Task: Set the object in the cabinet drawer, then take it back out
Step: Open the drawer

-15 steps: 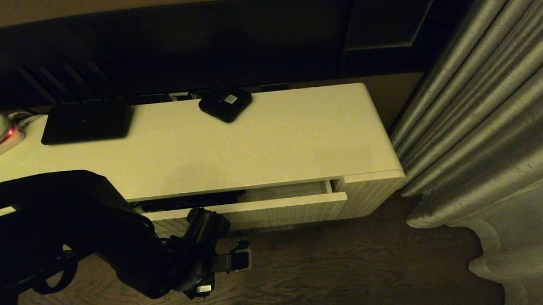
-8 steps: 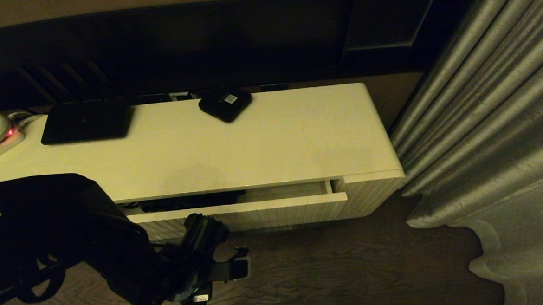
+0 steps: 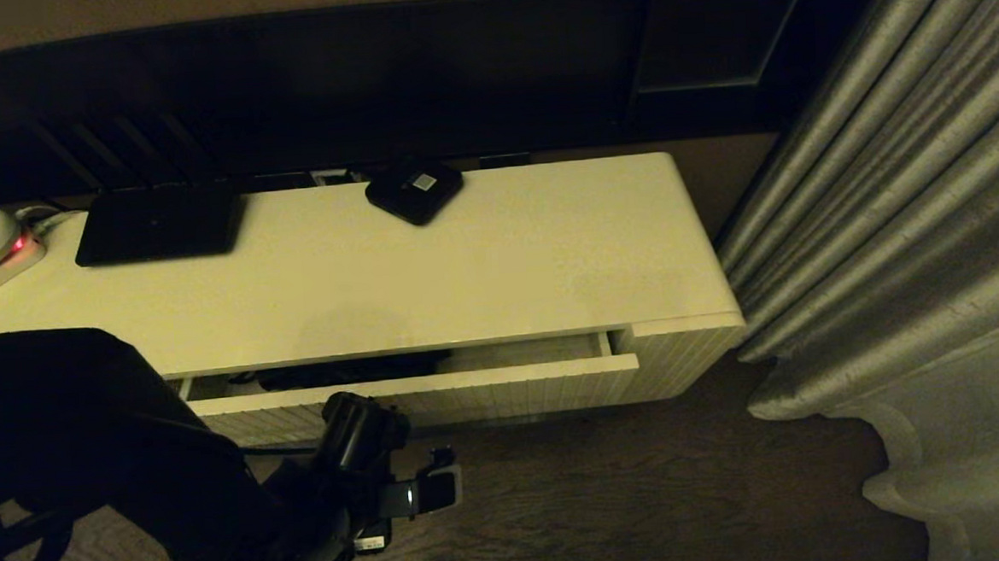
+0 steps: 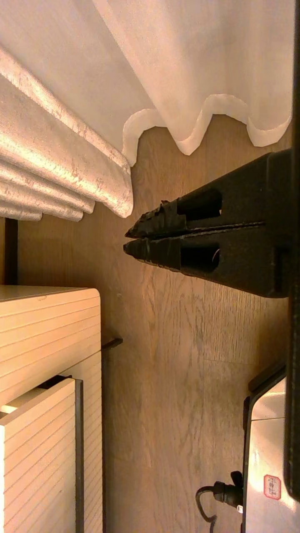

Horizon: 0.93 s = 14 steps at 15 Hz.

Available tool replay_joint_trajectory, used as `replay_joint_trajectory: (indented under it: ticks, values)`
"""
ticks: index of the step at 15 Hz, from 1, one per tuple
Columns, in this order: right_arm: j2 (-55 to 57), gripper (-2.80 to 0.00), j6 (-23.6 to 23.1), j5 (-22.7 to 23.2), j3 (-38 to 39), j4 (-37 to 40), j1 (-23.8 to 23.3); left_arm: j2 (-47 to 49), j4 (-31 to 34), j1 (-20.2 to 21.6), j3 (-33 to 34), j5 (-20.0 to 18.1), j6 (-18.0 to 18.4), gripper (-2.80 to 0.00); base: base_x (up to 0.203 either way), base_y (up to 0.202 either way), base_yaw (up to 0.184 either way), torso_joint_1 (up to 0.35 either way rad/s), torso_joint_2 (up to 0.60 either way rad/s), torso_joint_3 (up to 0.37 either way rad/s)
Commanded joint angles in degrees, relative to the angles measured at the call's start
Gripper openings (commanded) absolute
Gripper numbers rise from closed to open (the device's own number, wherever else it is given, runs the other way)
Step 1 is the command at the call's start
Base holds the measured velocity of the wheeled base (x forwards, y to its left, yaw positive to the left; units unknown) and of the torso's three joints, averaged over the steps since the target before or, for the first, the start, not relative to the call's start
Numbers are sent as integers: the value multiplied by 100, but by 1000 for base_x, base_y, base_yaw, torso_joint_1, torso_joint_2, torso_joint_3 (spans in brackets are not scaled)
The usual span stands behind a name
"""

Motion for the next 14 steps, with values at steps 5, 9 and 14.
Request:
replay_joint_trajectory:
  ticks: [5, 9, 14]
  values:
    - [-2, -280, 2, 2, 9, -2, 2, -921, 146, -77, 403, -21, 37, -280, 0, 0, 0, 0, 0, 0]
    - [-2, -280, 2, 2, 9, -2, 2, -1595, 593, -91, 409, -276, -13, -280, 0, 0, 0, 0, 0, 0]
    - [-2, -280, 2, 2, 9, -2, 2, -2679, 1591, -399, 142, -492, -1286, -280, 0, 0, 0, 0, 0, 0]
